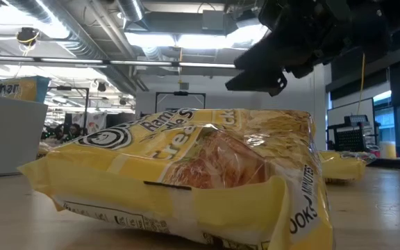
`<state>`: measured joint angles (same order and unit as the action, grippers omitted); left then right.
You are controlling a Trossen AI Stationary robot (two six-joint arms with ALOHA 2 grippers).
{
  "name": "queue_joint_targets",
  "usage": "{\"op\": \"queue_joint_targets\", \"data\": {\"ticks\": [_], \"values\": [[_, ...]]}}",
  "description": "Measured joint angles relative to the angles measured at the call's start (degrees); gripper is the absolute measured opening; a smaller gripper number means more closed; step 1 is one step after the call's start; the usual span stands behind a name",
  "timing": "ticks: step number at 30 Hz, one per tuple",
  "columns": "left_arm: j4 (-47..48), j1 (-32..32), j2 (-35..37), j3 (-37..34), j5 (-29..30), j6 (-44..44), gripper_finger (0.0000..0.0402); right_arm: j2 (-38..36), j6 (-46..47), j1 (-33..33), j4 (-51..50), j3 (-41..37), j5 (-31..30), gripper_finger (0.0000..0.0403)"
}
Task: Sort Maruchan noodles
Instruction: Put the bottom blue noodle pack into the gray bin
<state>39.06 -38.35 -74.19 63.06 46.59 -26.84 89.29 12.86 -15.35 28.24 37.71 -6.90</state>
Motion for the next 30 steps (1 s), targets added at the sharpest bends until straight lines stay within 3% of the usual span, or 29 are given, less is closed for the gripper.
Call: {"op": "queue_joint_targets", "data": {"ticks": [6,11,17,24,30], "values": [[-18.01,3.43,-0.04,-5.54,-0.72,7.77,0.0157,-1.9,-1.99,-0.02,-8.42,0.0,0.05,0.0271],[-27.58,10.45,-0.04,-11.95,-11.86,6.12,0.0157,-0.22,-2.24,-0.11,-8.0,-0.01,3.62,0.0271],[-40.59,16.37,-2.31,-18.48,-24.59,4.04,0.0157,4.58,-1.69,-3.38,-0.61,0.19,7.5,0.0271],[-49.13,17.51,-9.76,-19.56,-28.32,4.47,0.0157,8.3,0.67,-7.48,0.34,4.46,7.42,0.0271],[-50.5,17.46,-16.84,-19.56,-28.39,2.84,0.0157,12.02,0.47,-9.5,0.43,9.33,8.11,0.0271]]}}
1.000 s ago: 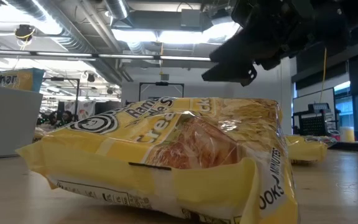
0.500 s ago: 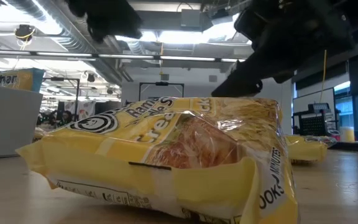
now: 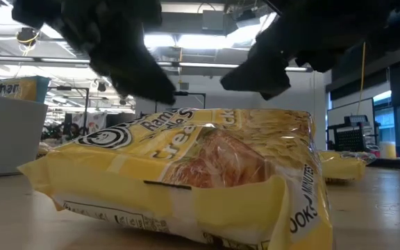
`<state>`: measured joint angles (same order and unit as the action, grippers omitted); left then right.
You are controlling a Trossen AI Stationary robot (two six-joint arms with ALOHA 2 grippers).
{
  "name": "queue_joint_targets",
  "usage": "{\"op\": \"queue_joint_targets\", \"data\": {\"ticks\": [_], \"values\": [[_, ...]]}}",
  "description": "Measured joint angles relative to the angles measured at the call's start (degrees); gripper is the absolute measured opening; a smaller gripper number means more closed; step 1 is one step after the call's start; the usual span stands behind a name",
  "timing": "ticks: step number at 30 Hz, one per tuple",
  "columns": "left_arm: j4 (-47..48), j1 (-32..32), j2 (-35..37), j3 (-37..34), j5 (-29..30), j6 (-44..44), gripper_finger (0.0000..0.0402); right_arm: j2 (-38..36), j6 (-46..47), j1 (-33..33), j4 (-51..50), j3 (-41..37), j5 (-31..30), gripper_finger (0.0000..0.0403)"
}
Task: Sort Maruchan noodles
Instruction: Put the bottom blue noodle pack into the gray bin
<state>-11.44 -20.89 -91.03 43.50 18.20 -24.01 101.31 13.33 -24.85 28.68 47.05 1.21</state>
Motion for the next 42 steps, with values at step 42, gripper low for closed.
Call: {"op": "queue_joint_targets", "data": {"ticks": [42], "values": [[-2.52,-0.02,-7.3,0.77,-2.73,-3.15,0.0157,-1.07,22.0,-9.7,-50.21,15.44,0.48,0.0271]]}}
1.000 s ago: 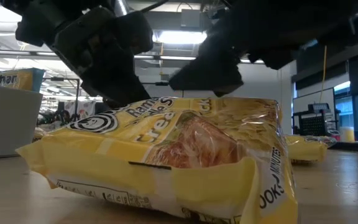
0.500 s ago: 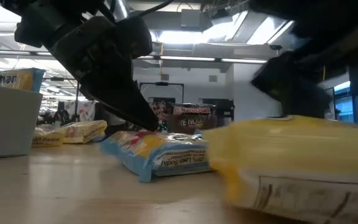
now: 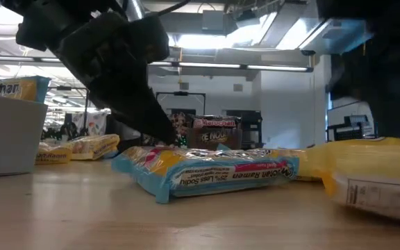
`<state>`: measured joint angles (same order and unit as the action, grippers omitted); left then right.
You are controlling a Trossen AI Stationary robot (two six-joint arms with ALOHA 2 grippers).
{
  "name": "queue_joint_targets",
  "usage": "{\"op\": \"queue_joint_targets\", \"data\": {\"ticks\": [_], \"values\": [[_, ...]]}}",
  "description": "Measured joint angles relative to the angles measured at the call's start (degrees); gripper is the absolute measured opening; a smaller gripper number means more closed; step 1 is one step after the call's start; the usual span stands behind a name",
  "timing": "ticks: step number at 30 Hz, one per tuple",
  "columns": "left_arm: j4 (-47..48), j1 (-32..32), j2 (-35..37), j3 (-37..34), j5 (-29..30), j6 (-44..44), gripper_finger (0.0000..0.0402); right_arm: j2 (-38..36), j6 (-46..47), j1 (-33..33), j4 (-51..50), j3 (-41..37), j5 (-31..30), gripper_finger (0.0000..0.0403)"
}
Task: Sort Maruchan noodles
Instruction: Put the bottom blue noodle pack into the gray bin
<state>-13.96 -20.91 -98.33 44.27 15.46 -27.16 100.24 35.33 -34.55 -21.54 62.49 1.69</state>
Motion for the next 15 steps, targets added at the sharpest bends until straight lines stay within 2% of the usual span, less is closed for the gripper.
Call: {"op": "queue_joint_targets", "data": {"ticks": [3,7,9,13,15], "values": [[0.2,0.0,1.5,-0.05,0.02,-0.24,0.0157,-2.85,-1.53,0.01,0.87,0.39,-7.51,0.0271],[2.62,0.0,3.35,-0.04,0.54,0.14,0.0157,-1.4,-5.52,0.24,6.92,-0.03,-14.64,0.0271],[5.44,0.0,4.19,-0.04,2.16,-0.85,0.0157,0.41,-7.05,0.86,12.24,-0.58,-14.52,0.0271],[12.48,0.02,4.2,-0.08,3.53,-4.38,0.0157,5.92,-7.07,1.9,15.75,-1.01,-11.67,0.0271],[13.07,-0.13,3.22,-0.01,3.34,-6.38,0.0157,8.19,-6.28,2.66,17.0,-0.74,-11.57,0.0271]]}}
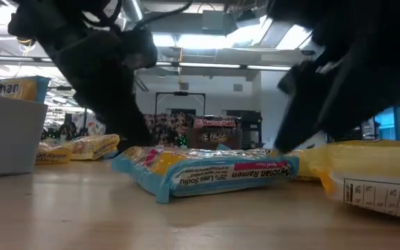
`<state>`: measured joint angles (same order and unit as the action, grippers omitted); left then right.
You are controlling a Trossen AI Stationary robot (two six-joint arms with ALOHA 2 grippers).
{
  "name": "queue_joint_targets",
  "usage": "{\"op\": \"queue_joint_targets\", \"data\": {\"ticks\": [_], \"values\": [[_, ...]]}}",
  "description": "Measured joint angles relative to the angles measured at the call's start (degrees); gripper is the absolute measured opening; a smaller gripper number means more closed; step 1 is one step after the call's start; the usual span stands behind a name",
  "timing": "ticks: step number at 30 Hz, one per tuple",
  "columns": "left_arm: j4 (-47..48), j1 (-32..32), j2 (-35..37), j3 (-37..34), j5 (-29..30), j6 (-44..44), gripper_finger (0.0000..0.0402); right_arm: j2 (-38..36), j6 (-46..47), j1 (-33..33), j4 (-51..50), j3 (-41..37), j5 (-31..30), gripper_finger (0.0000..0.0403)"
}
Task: Sort Maruchan noodles
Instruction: Put the bottom blue noodle pack into the gray bin
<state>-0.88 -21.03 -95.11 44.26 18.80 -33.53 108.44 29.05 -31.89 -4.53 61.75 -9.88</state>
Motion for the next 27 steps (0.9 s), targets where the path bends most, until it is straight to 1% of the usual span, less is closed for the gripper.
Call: {"op": "queue_joint_targets", "data": {"ticks": [2,4,7,9,15,19,22,24,27], "values": [[0.32,-0.57,-0.61,-0.14,-1.13,-0.49,0.0157,1.98,0.49,0.88,0.16,-0.02,-0.9,0.0271],[-1.99,-1.58,-1.54,-0.03,-3.61,-0.59,0.0157,3.51,0.47,1.81,0.92,-0.01,-2.44,0.0271],[-4.19,-3.38,-2.26,0.01,-6.28,-0.65,0.0157,3.91,-0.39,2.86,0.38,0.02,-4.22,0.0271],[-4.65,-4.72,-2.27,-0.05,-6.55,-0.94,0.0157,3.94,-1.04,3.52,-0.36,0.03,-5.15,0.0271],[-10.61,-7.23,-2.52,-0.05,-6.52,-0.88,0.0157,1.91,-2.39,5.05,-2.7,0.1,-7.08,0.0271],[-13.45,-7.62,-2.52,-0.05,-6.58,-0.44,0.0157,-0.39,-2.39,5.82,-4.46,0.1,-7.14,0.0271],[-12.92,-7.43,-2.52,-0.04,-7.82,-0.04,0.0157,-2.7,-1.79,6.48,-6.13,0.1,-7.04,0.0271],[-12.04,-7.51,-2.14,-0.05,-8.96,0.22,0.0157,-4.05,1.24,6.52,-6.7,0.1,-6.18,0.0271],[-9.56,-7.96,-0.31,0.04,-9.32,0.19,0.0154,-4.58,7.14,6.5,-5.69,0.12,-2.56,0.0271]]}}
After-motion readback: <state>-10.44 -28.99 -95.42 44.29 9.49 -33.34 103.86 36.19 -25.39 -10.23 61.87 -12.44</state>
